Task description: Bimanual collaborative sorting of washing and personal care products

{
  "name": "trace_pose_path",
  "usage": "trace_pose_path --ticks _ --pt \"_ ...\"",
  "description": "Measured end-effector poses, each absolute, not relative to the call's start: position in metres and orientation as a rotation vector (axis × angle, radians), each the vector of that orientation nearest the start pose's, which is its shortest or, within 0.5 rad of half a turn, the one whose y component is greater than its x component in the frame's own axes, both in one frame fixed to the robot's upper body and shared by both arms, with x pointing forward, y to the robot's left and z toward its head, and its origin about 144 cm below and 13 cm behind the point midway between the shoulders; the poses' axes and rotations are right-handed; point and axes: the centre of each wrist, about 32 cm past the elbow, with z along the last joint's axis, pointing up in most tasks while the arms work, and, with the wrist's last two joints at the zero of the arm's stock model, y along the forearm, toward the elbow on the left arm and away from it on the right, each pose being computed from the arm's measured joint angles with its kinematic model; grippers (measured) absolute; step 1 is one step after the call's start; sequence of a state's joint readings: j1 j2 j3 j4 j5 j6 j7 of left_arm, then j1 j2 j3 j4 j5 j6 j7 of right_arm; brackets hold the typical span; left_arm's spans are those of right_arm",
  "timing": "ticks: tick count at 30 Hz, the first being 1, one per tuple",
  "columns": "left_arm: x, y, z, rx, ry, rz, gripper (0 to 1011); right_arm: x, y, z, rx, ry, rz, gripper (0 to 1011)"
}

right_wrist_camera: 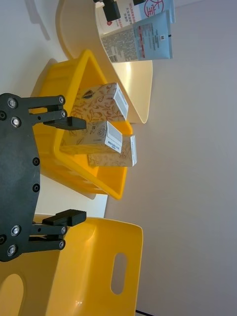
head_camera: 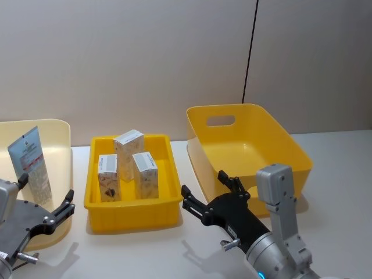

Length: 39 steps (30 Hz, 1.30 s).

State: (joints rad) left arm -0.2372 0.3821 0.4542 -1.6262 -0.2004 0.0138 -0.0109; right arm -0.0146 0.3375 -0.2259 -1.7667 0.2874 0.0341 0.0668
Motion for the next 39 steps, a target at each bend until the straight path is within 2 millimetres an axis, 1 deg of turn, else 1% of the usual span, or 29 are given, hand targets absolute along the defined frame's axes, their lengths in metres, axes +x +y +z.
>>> trace_pose_path --ticks 30,39 --pt "0.4921 0.1991 1.2048 0.060 -0.265 1.125 1003 0.4433 -0.2371 1.1887 0.026 -0.075 -1.229 1001" --pt "0.4952 0.2082 1.2116 0.023 -0.201 1.151 1003 0.4433 -0.2371 1.1887 0.026 -0.075 -1.229 1001"
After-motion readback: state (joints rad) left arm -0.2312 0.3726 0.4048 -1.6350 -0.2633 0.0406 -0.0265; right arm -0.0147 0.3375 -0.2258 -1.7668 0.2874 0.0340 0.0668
